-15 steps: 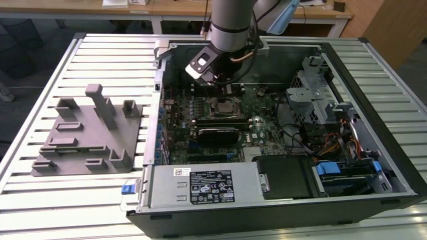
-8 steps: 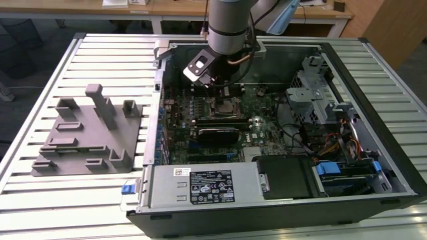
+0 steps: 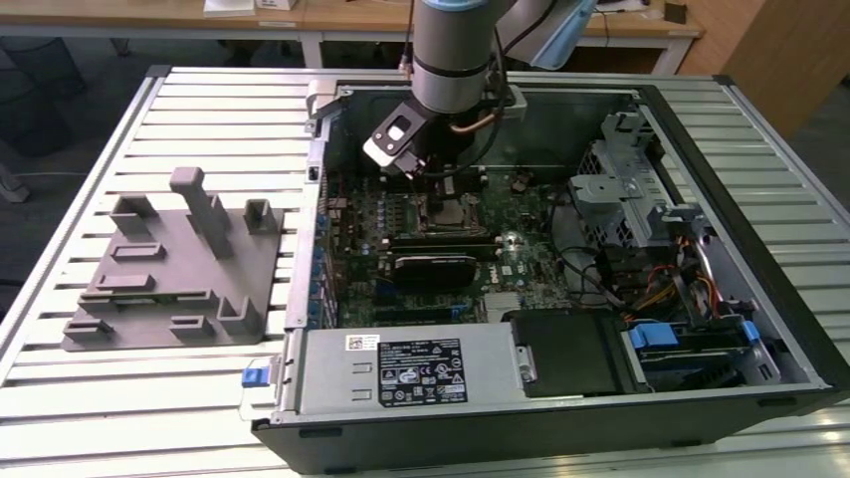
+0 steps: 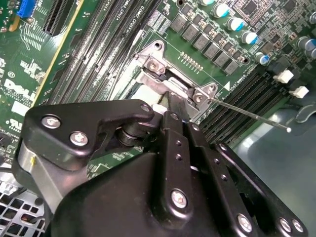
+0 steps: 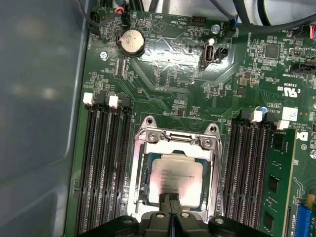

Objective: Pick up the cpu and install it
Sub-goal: 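Place the cpu into insertion slot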

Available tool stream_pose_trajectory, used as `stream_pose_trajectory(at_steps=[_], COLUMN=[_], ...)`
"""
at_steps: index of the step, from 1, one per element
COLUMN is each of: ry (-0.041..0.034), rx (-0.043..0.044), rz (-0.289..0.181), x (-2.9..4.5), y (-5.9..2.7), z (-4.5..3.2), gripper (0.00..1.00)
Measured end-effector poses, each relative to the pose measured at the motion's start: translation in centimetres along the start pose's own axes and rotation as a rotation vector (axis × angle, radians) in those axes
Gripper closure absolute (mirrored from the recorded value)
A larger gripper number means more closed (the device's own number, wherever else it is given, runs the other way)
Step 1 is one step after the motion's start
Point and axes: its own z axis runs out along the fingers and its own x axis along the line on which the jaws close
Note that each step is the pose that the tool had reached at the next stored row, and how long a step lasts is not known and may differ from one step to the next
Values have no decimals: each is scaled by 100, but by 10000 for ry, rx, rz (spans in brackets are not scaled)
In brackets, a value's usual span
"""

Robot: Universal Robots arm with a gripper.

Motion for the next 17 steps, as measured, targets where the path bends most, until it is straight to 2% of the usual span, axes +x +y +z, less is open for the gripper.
stream_pose_trajectory(at_steps=[8, 14, 17], ry=[0, 0, 0], rx=[-2, -1, 0], rz=[-5, -5, -5], x=[2, 11, 12], y=[9, 26, 27], z=[44, 43, 13], gripper=[89, 89, 89])
